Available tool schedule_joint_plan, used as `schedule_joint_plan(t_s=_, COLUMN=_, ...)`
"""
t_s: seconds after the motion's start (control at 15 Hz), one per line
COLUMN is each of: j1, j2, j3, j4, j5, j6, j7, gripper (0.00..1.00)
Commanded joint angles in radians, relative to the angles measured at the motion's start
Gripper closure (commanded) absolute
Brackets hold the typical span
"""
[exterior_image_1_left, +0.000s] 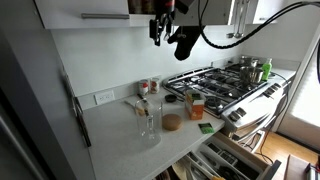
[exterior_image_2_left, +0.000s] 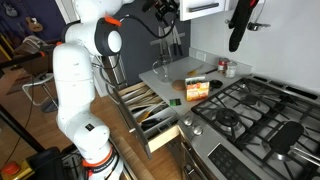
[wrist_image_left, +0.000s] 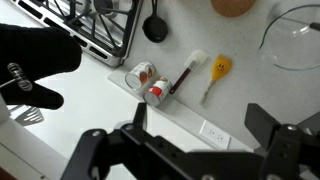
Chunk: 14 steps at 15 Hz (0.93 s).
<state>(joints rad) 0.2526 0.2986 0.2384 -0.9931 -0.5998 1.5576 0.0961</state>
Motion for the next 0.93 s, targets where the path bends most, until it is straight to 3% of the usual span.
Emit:
schedule_joint_plan(t_s=0.0, j1=-0.01, j2=-0.004, j3=-0.002, j4=0.003, j5=0.003, j6=0.02, j7=0.017, gripper=0.0)
schedule_joint_plan(t_s=0.33, j1=-0.019, j2=-0.002, j3=-0.001, j4=0.013, j5=0.016, j6=0.021, j7=0.023, gripper=0.0)
schedule_joint_plan(t_s=0.87, j1=-0.093, j2=0.028, j3=-0.009, j4=0.194, j5=0.131, j6=0.147, j7=0.185, gripper=0.0)
